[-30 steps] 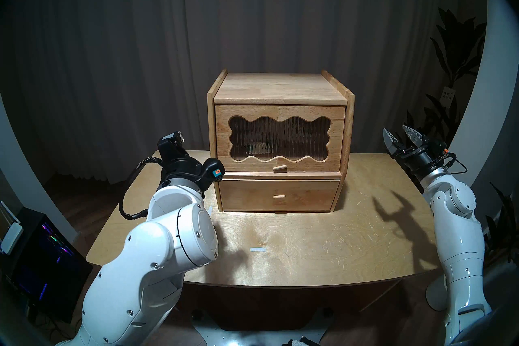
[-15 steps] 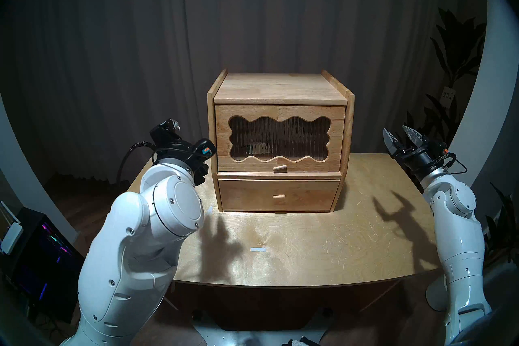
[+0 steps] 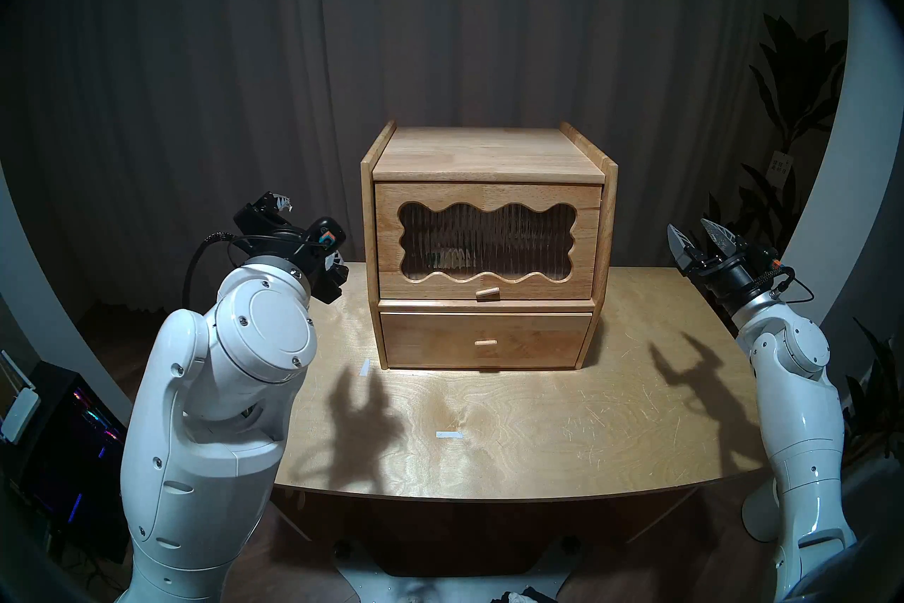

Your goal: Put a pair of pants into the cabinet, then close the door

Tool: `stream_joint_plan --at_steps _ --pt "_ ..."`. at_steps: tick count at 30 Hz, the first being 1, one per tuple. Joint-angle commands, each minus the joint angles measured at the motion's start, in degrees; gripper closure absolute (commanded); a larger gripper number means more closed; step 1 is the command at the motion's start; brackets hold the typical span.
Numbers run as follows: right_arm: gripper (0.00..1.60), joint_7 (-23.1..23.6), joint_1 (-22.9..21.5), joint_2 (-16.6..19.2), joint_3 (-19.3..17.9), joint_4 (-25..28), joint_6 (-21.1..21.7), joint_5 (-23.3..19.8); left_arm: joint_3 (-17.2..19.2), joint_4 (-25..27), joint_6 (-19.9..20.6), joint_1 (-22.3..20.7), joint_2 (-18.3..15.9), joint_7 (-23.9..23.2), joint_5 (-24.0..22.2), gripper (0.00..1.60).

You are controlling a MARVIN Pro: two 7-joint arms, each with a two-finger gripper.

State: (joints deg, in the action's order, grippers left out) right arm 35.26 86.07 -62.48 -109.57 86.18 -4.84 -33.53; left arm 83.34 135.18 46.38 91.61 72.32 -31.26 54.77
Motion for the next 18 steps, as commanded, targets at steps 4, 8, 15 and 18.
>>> stream_joint_plan --at_steps 4,8,15,18 --pt "0.00 0.16 -0.70 0.18 -0.01 0.90 -0.27 -0.10 4.39 -0.87 -5.81 2.61 0.98 2.32 -5.56 0.00" --pt "0.00 0.18 -0.90 0.02 0.06 1.10 -0.32 -0.26 5.42 -0.54 -8.35 3.17 0.72 3.34 -6.84 0.00" --pt "0.00 0.31 -2.24 0.45 0.24 2.40 -0.62 -0.18 8.35 -0.68 -14.63 4.81 0.86 5.91 -10.16 0.00" --pt "0.00 0.22 -3.02 0.95 -0.01 2.93 -0.75 0.02 9.38 -0.96 -17.34 5.52 1.07 6.92 -11.69 0.00"
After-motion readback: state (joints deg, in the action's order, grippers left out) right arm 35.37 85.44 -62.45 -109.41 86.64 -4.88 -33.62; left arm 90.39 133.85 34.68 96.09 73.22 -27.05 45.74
